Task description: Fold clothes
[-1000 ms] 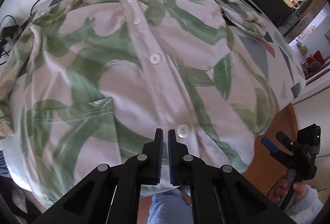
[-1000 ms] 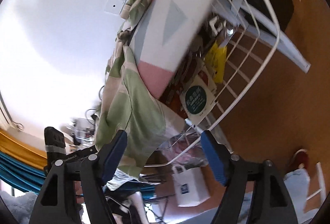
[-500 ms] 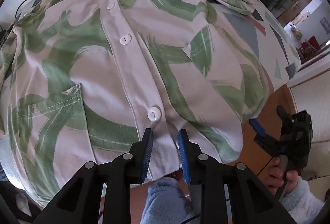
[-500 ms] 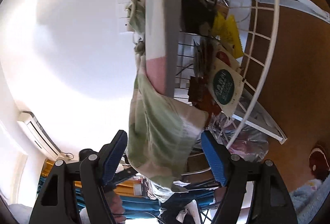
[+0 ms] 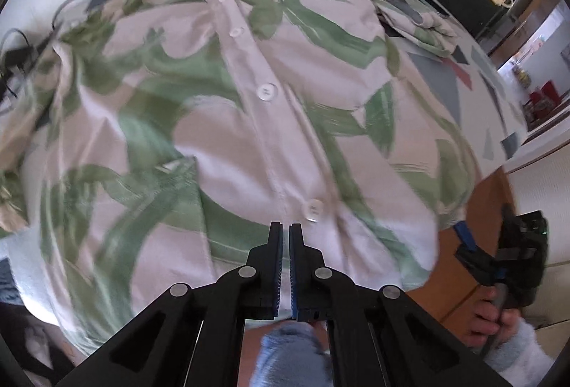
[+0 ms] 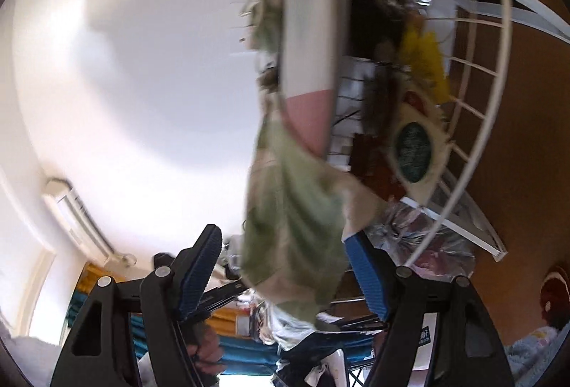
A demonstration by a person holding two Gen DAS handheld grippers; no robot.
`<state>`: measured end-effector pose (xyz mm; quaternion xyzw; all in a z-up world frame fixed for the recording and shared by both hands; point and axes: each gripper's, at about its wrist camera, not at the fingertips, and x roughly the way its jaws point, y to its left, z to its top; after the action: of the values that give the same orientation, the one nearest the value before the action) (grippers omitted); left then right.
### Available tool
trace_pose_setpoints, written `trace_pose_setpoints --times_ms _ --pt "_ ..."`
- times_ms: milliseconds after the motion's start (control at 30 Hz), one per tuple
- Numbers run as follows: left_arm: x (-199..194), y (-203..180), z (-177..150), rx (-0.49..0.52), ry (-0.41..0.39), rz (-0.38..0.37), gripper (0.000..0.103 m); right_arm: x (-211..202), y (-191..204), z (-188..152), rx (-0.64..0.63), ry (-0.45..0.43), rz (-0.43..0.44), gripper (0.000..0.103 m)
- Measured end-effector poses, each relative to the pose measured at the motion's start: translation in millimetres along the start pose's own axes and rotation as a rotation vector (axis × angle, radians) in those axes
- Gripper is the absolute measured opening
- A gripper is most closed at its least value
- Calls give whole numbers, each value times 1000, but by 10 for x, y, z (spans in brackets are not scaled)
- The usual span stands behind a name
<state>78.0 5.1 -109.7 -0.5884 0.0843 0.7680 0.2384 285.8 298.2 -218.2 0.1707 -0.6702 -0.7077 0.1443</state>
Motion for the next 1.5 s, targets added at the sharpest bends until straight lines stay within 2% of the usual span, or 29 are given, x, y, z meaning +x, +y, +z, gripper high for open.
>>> trace_pose_setpoints --times_ms 133,233,267,333,400,467,500,533,633,667,733,833,967,1067,1100,1133,1200,1233,1400,1500 --pt "61 -153 -15 36 32 -38 9 93 -47 56 -22 -21 -62 74" --pt "143 -259 -48 52 45 -27 15 223 -99 36 -32 -16 -101 74" --pt "166 -243 -54 46 48 -21 15 265 -100 28 -36 -17 -103 71" --pt "171 -180 -64 18 36 -41 15 331 -82 19 -51 -17 -107 57" --pt "106 -146 -74 19 -1 -47 3 376 -31 19 -81 -13 -120 26" --pt "40 -150 -82 46 -26 -18 2 408 33 20 -113 -5 -146 10" --pt "5 -128 -87 48 -37 0 1 409 64 12 -124 -6 -154 8" --pt "-15 -214 -52 39 -52 15 1 406 100 12 -137 -12 -163 6" --pt "-86 -78 -37 3 -70 43 1 423 205 -4 -180 -40 -174 3" --pt "-99 -64 -47 -13 -65 33 1 376 265 1 -196 -51 -172 3" --pt "-125 -31 -87 -52 -31 -47 1 263 369 51 -225 -73 -164 2" --pt "95 -188 -42 -48 16 -70 2 172 509 131 -265 -88 -162 2" --pt "191 -405 -44 -3 38 -73 19 232 628 148 -307 -87 -182 2" --pt "225 -474 -22 15 25 -43 20 218 609 151 -311 -81 -200 2" --pt "240 -473 -13 18 21 -10 20 148 636 169 -309 -78 -204 2" --pt "256 -451 13 11 10 -11 19 68 670 191 -306 -75 -208 2" --pt "246 -395 37 0 -14 4 4 4 703 192 -310 -72 -212 2" --pt "219 -362 36 -4 -27 21 2 -24 718 191 -312 -70 -214 2" --pt "182 -201 0 -16 -29 106 1 -89 754 187 -320 -57 -217 2" --pt "157 -149 -16 -71 -7 34 1 -54 729 176 -331 -44 -241 2"
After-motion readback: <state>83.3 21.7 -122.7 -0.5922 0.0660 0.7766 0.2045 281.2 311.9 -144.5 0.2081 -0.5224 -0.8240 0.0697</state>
